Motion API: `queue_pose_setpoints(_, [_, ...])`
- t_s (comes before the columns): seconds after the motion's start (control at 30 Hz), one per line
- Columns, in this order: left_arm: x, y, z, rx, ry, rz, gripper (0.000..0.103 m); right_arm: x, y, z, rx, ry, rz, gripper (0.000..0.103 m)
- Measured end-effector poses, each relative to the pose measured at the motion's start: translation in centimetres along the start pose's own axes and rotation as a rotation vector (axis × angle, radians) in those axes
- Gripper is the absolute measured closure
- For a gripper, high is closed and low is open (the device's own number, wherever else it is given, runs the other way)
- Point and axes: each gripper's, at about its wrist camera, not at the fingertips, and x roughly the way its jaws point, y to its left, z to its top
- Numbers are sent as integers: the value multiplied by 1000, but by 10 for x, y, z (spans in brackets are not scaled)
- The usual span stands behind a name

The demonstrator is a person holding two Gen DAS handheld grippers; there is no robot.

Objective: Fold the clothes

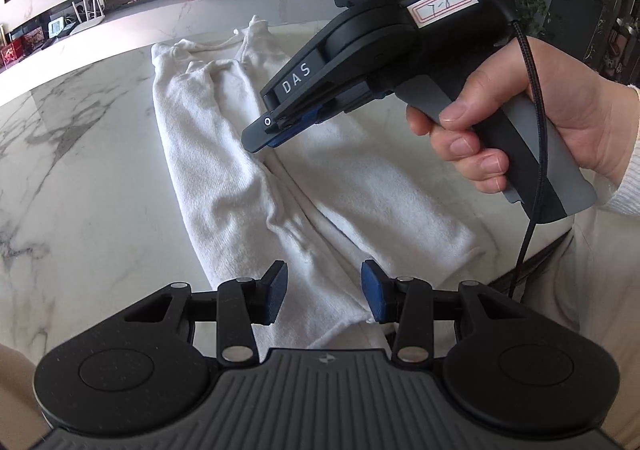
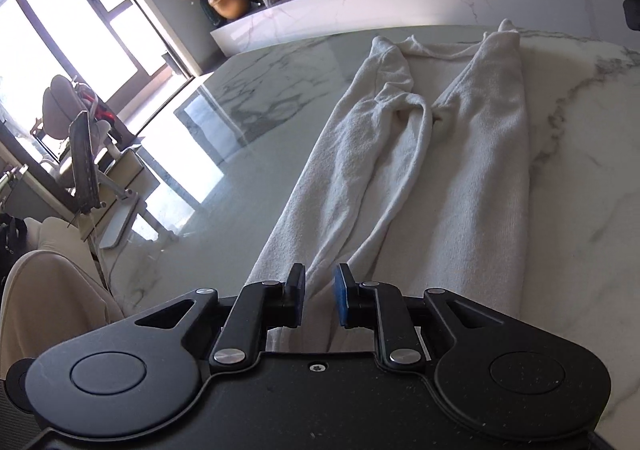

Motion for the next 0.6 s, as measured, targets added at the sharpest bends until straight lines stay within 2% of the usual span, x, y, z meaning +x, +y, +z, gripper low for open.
queue_pose_setpoints(0.07, [7,-4,-4,11,20,-1,66,4,3,-6,22,16,6,79])
queue_pose_setpoints(0.13, [10,-8,-7,37,35,9,71,8,4,-11,39,28,1,80])
queue_pose_setpoints(0.2, [12,-9,-7,60,39,13,78,10,2,-15,48,36,-32,97])
queue_pose_setpoints(0.37, [12,-1,-5,46,43,-8,83,-4,-12,-21,117,8,-59,97])
queue_pose_setpoints(0.47, [12,3,-2,34,36,-23,83,-13,-17,-22,159,-15,-39,97])
queue_pose_setpoints(0.6, [12,0,-3,67,21,-91,83,-14,-22,-22,165,-7,-78,97])
